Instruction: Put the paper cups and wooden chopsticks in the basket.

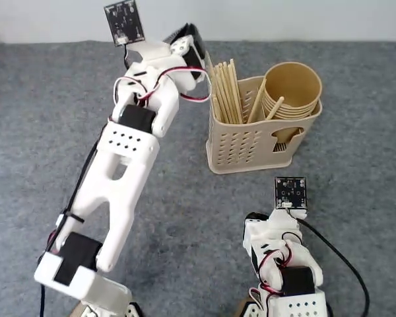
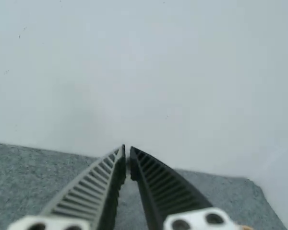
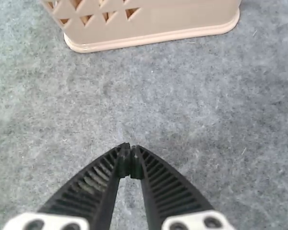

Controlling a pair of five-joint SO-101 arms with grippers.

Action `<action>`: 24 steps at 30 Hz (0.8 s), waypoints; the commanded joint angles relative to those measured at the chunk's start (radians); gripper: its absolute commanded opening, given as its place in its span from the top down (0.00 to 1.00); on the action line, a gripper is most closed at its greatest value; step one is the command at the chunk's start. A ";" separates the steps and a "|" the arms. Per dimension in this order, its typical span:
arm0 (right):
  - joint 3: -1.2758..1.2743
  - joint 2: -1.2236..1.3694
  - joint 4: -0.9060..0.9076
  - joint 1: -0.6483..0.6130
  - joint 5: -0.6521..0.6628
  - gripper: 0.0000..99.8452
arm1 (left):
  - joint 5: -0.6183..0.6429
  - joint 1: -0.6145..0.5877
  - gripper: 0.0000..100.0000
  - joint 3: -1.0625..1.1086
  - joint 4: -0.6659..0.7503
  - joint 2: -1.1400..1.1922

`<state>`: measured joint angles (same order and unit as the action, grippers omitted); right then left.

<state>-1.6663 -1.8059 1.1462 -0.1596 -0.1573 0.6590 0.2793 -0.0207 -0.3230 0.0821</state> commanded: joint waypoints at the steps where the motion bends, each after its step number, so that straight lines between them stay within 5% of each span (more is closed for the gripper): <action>1: -0.018 -0.007 0.001 0.010 -0.002 0.99 | 0.026 0.000 0.99 -0.084 0.020 0.012; 16: -0.018 -0.007 0.001 0.012 -0.002 0.99 | 0.021 0.035 0.99 -0.025 -0.308 0.043; 24: -0.018 -0.007 0.001 0.012 -0.002 0.99 | 0.028 0.000 0.99 -0.059 -0.316 -0.006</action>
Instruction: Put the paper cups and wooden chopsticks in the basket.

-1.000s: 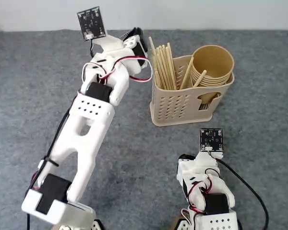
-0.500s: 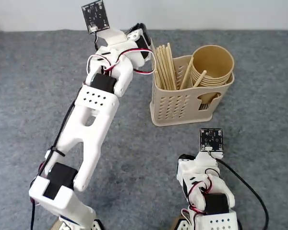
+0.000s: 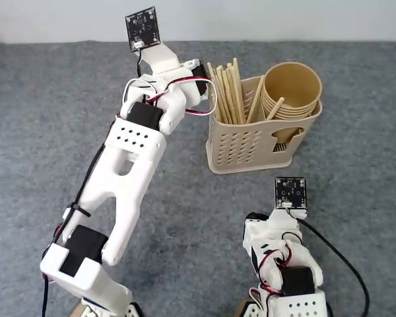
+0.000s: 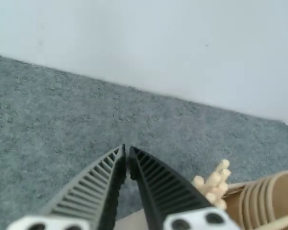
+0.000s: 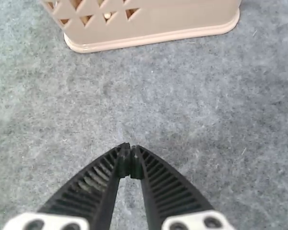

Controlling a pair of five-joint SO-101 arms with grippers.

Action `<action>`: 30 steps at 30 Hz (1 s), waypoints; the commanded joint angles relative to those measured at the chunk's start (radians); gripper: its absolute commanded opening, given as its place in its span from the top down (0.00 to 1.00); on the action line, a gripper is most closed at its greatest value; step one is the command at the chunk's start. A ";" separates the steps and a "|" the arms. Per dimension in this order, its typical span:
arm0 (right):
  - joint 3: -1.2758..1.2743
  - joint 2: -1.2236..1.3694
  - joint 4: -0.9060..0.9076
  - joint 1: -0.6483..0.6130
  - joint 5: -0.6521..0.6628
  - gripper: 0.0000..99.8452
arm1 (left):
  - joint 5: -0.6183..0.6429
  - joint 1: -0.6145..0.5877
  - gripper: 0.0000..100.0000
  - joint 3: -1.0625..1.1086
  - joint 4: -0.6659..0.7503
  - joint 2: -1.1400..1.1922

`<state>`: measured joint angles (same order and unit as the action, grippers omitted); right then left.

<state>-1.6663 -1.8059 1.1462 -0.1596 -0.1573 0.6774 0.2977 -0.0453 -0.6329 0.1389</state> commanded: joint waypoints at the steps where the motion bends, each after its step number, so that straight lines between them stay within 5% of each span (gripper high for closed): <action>1: -0.018 -0.007 0.001 0.012 -0.002 0.99 | 0.009 -0.021 0.99 -0.035 0.002 -0.080; 12: -0.018 -0.007 0.001 0.012 -0.002 0.99 | 0.011 -0.009 0.99 -0.024 0.130 -0.183; 21: -0.018 -0.007 0.001 0.012 -0.002 0.99 | -0.057 0.100 0.99 0.229 0.135 -0.215; 30: -0.018 -0.007 0.001 0.012 -0.002 0.99 | -0.063 0.028 0.99 0.203 0.176 -0.218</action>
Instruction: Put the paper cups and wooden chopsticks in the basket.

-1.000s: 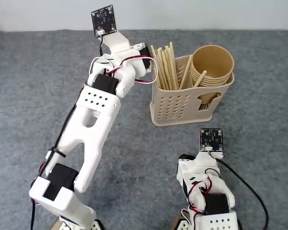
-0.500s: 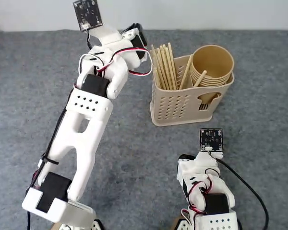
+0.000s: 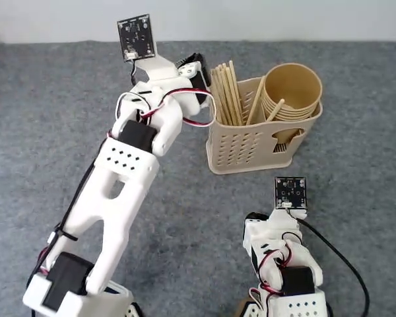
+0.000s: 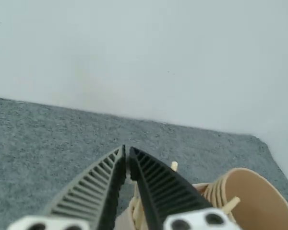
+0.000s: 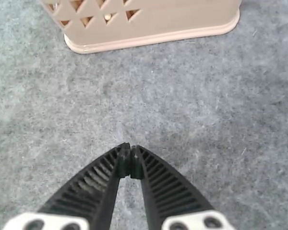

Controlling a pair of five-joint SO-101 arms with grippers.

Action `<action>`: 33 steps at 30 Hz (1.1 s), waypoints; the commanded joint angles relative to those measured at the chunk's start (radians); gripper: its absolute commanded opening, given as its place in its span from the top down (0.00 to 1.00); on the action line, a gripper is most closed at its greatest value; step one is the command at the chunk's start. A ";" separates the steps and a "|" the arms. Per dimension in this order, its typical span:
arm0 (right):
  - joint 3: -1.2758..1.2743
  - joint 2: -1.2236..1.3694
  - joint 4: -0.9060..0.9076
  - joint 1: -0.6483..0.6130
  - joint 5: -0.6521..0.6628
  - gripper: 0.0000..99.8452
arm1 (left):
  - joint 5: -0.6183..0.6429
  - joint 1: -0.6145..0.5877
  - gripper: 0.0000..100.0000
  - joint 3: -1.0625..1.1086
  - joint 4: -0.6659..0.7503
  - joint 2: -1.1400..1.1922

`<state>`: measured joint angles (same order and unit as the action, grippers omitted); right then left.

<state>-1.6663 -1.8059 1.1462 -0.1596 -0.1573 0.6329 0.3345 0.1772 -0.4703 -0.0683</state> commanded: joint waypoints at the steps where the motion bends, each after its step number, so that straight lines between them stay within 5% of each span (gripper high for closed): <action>1: -0.018 -0.007 0.001 0.012 -0.002 0.99 | -0.018 -0.017 0.99 -0.030 0.017 -0.011; 17: -0.018 -0.007 0.001 0.012 -0.002 0.99 | 0.037 -0.137 0.99 -0.113 -0.021 -0.265; 33: -0.018 -0.007 0.001 0.012 -0.002 0.99 | -0.031 -0.144 0.99 -0.113 -0.586 -0.694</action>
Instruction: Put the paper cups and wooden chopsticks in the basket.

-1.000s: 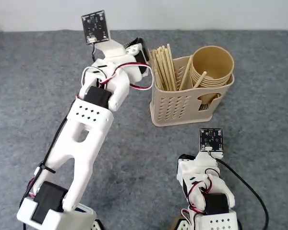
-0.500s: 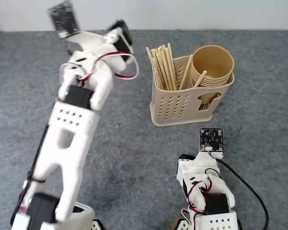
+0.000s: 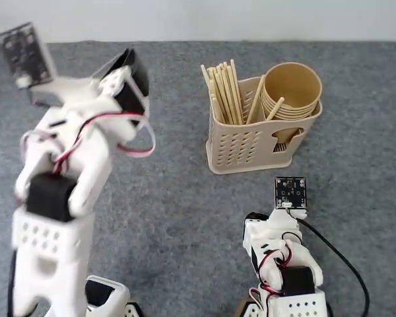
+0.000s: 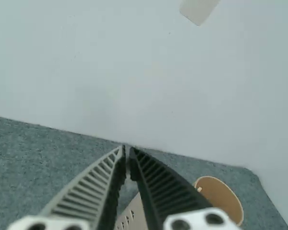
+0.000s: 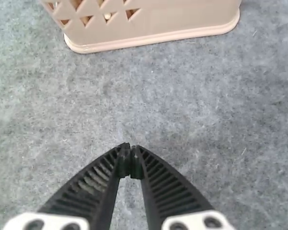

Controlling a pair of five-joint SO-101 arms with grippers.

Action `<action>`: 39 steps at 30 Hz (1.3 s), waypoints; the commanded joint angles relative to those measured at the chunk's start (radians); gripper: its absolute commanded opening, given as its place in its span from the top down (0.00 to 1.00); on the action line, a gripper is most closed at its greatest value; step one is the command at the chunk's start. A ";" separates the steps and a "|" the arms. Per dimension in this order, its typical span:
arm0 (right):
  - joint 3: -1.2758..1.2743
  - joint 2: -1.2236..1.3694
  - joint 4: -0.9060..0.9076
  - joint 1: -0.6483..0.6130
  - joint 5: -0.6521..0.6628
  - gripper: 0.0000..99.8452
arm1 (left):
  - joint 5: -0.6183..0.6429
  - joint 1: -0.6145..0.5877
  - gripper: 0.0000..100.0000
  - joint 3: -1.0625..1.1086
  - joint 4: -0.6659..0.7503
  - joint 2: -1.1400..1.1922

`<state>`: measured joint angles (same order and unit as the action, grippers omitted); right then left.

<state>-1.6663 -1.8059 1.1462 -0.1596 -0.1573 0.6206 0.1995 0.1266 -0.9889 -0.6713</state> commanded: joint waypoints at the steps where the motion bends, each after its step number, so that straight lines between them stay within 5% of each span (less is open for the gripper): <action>1: -0.018 -0.007 0.001 0.012 -0.002 0.99 | -0.018 -0.009 0.99 -0.062 -0.097 -0.115; 11: -0.018 -0.007 0.001 0.012 -0.002 0.99 | -0.092 -0.038 0.99 0.108 -0.222 -0.373; 23: -0.018 -0.008 -0.008 0.067 -0.009 0.99 | -0.255 -0.216 0.99 0.751 0.040 -0.806; 34: -0.018 -0.008 -0.007 0.068 -0.009 0.99 | -0.324 -0.218 0.99 1.175 0.046 -1.155; 39: -0.018 -0.008 -0.005 0.068 -0.009 0.99 | -0.327 -0.253 0.99 1.254 0.048 -1.145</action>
<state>-1.6663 -1.8059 1.1462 -0.0997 -0.1573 0.3030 -0.0276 1.3663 -0.9674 -1.8021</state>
